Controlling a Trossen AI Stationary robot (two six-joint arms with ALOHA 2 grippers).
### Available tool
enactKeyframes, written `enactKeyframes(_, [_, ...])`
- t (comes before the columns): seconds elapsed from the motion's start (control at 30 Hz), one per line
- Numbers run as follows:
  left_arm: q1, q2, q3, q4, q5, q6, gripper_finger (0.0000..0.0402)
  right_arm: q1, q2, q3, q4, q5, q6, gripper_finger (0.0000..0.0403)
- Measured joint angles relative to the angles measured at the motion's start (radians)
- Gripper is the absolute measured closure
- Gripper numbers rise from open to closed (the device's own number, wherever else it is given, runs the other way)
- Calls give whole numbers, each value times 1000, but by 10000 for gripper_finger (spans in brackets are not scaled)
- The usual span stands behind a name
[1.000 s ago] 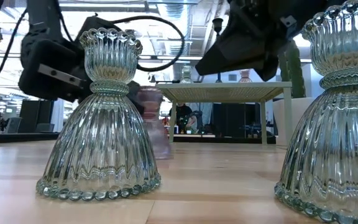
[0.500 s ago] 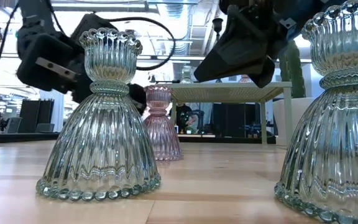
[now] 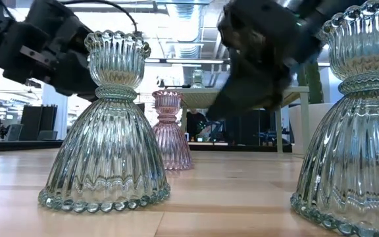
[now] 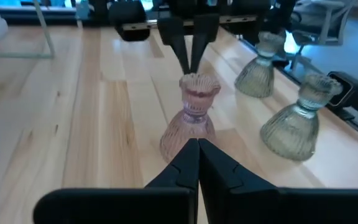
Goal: Pick & Place candle stick holders
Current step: Put the pink glass candle holder on the shelf
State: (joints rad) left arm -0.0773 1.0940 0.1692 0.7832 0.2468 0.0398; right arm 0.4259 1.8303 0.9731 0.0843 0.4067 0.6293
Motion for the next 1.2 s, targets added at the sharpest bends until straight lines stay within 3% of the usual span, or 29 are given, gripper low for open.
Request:
enactKeyframes(0.2, [0,-83,-41,-2,-11,-3,397,-22,63,3,76,-46,-7,365])
enactKeyframes(0.67, [0,-71,-49,-1,-19,-3,397,-24,84,4,199,-41,-88,162])
enactKeyframes(1.2, [0,-71,-49,-1,-18,-3,395,-92,83,6,310,-46,-116,148])
